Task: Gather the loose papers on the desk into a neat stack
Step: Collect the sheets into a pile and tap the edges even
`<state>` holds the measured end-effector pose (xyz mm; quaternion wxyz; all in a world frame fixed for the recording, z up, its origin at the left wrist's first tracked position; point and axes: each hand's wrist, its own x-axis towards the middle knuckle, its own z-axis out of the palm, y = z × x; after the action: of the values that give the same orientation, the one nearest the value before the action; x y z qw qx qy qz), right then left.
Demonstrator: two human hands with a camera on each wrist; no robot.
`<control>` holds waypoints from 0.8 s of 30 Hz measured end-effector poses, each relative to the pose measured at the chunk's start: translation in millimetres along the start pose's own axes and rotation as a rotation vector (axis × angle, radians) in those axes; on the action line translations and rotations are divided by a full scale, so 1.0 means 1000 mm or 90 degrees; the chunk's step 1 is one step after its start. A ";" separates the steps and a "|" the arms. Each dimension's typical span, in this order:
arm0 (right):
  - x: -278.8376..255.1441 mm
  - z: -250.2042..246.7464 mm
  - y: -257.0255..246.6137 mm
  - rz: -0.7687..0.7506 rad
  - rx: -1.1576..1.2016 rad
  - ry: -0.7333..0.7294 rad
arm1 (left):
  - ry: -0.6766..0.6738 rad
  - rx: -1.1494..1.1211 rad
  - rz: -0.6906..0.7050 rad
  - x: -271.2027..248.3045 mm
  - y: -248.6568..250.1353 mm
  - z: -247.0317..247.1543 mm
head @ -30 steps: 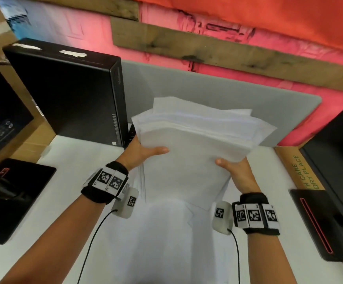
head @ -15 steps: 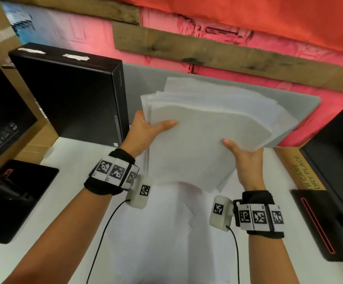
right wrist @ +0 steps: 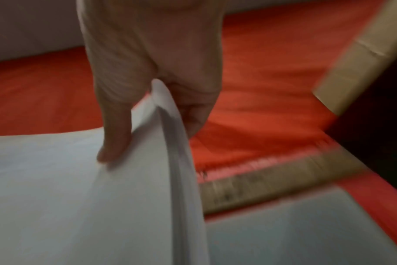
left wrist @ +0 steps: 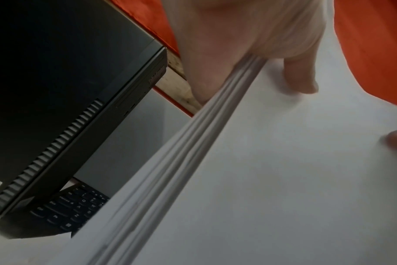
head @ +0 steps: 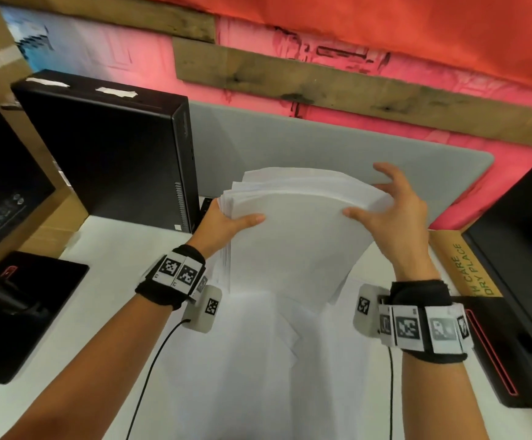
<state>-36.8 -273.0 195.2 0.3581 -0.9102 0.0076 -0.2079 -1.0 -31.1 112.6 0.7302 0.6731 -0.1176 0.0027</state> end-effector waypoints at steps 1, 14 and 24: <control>0.004 -0.004 -0.011 -0.036 -0.110 -0.024 | -0.008 -0.004 0.005 0.000 0.002 0.000; 0.029 0.045 -0.051 -0.206 -0.444 -0.330 | 0.024 0.002 -0.009 0.014 0.001 0.001; 0.012 0.017 0.041 0.168 0.307 -0.126 | 0.062 -0.035 -0.040 0.015 -0.004 0.002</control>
<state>-13.6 -294.0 161.4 0.5868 -0.8060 0.0413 -0.0658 13.7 -35.5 111.6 0.7528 0.6554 -0.0609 0.0095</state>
